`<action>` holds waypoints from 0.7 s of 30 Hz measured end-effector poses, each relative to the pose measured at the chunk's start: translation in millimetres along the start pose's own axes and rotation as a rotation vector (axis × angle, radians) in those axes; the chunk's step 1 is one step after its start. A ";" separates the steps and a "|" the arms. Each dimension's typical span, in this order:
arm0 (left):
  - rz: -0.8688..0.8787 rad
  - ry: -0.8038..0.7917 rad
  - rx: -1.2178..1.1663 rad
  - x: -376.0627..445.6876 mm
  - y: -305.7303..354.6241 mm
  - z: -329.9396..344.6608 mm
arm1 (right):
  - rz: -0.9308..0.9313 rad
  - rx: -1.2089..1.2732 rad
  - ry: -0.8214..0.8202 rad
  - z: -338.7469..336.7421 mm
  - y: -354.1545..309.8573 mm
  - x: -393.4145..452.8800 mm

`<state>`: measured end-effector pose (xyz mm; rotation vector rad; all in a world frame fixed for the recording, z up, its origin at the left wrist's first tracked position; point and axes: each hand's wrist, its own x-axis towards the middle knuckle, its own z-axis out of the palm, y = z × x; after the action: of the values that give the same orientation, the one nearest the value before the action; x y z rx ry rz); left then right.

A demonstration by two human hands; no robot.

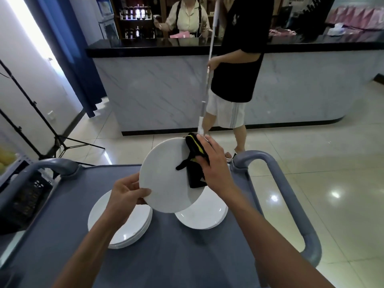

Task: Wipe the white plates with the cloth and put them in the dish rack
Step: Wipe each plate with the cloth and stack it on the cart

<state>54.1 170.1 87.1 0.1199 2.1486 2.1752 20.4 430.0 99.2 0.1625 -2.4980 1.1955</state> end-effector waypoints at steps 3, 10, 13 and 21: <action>0.029 -0.009 0.058 3.0 0.0 -2.8 | -0.009 0.057 -0.039 -9.3 -0.1 1.4; 0.104 -0.006 0.124 6.2 2.6 -6.0 | -0.074 0.113 -0.115 -24.2 4.0 2.6; 0.139 -0.003 0.162 8.5 2.8 -6.7 | -0.077 0.150 -0.079 -25.2 4.9 3.0; 0.215 0.069 0.301 17.5 8.5 -13.6 | -0.084 0.260 -0.059 -25.6 2.3 -3.9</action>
<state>35.2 158.5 95.4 0.3129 2.6002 1.9633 30.5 451.0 110.8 0.3710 -2.3495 1.4957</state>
